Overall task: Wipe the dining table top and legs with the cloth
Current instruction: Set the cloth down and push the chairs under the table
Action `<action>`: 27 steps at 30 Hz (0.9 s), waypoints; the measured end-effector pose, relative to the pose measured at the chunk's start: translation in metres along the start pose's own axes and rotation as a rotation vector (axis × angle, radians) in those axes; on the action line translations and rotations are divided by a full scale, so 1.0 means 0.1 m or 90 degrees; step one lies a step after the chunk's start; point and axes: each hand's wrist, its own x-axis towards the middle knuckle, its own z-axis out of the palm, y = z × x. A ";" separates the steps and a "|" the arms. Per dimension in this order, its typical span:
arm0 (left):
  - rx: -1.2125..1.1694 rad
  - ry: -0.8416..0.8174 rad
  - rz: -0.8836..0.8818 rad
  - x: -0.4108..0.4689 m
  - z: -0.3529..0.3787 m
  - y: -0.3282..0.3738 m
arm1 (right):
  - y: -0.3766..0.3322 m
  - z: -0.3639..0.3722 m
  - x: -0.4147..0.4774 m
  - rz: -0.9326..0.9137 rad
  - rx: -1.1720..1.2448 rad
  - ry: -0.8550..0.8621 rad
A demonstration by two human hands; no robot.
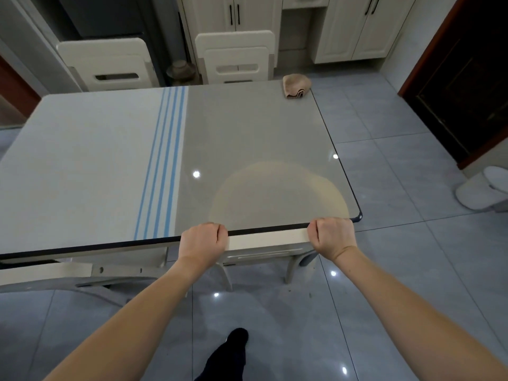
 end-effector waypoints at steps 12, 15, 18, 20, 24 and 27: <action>-0.010 -0.043 -0.002 -0.05 -0.10 0.03 | -0.09 -0.20 -0.02 0.015 0.015 -0.129; 0.026 -0.055 0.041 -0.05 -0.10 0.00 | -0.16 -0.29 -0.04 0.028 0.017 -0.143; 0.087 -0.063 0.097 -0.05 -0.09 -0.02 | -0.20 -0.30 -0.06 0.121 0.047 -0.172; 0.071 -0.072 0.094 -0.05 -0.08 -0.04 | -0.25 -0.29 -0.12 0.185 0.145 -0.109; -0.097 -0.045 0.074 -0.07 -0.05 -0.07 | -0.40 -0.30 -0.53 0.298 0.382 0.090; -0.205 0.006 0.202 -0.11 0.00 0.02 | -0.51 -0.32 -1.03 0.434 0.490 0.164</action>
